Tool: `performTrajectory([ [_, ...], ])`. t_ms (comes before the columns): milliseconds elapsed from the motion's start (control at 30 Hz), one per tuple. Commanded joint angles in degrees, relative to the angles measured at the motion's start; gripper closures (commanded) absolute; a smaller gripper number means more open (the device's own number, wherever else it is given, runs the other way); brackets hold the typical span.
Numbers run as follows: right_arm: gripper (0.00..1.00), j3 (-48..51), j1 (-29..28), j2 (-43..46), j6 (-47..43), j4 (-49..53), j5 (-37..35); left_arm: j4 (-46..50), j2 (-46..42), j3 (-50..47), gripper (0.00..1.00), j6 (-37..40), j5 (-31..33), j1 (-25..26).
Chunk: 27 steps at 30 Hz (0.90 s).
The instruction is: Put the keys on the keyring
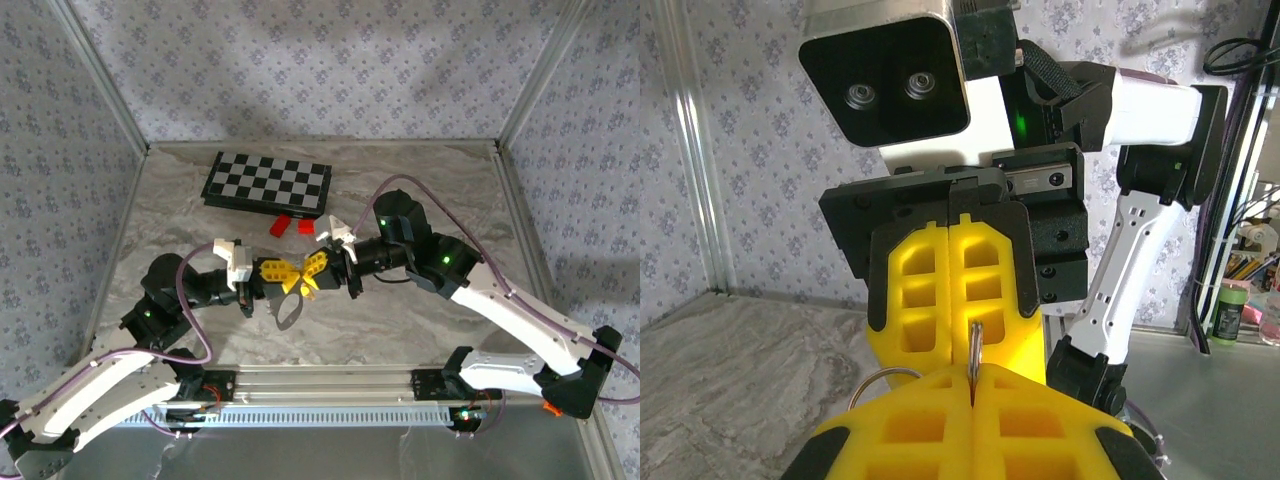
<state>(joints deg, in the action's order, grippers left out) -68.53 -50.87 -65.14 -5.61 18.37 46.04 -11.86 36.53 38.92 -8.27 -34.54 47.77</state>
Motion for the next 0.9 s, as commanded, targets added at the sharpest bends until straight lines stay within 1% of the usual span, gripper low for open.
performTrajectory([
  [0, 1.00, -1.3, -1.0, 0.5, -1.4, 1.9, 0.2, -5.2, -0.3, 0.6, 1.00, -0.8, 0.1, 0.3],
  [67, 0.99, -1.0, -1.0, 1.2, -1.4, 1.5, -0.4, -4.7, -0.5, 0.4, 1.00, -0.5, 0.3, 0.2],
  [133, 0.93, -0.4, -1.0, 2.1, -1.3, 0.9, -0.9, -4.4, -0.8, 0.3, 1.00, -0.3, 0.4, 0.3],
  [200, 0.85, -0.3, -0.9, 3.0, -0.8, -0.3, -0.9, -4.4, -1.0, 0.4, 1.00, -0.3, 0.5, 0.2],
  [267, 0.80, 2.2, -0.9, 3.5, -0.2, -1.5, -0.7, -4.1, -1.2, 0.5, 1.00, -0.4, 0.5, 0.2],
  [500, 0.78, 4.6, -0.8, 6.4, 0.1, -5.3, -2.3, -4.6, -1.2, 0.4, 1.00, -0.9, 0.3, 0.2],
  [733, 0.78, 5.0, -0.4, 7.7, 0.2, -6.9, -5.9, -5.7, -1.2, 0.1, 1.00, -1.7, -0.9, 0.2],
  [867, 0.76, 5.0, -0.3, 7.6, 0.7, -7.0, -5.0, -5.8, -1.4, 0.0, 1.00, -1.9, -1.1, 0.2],
])
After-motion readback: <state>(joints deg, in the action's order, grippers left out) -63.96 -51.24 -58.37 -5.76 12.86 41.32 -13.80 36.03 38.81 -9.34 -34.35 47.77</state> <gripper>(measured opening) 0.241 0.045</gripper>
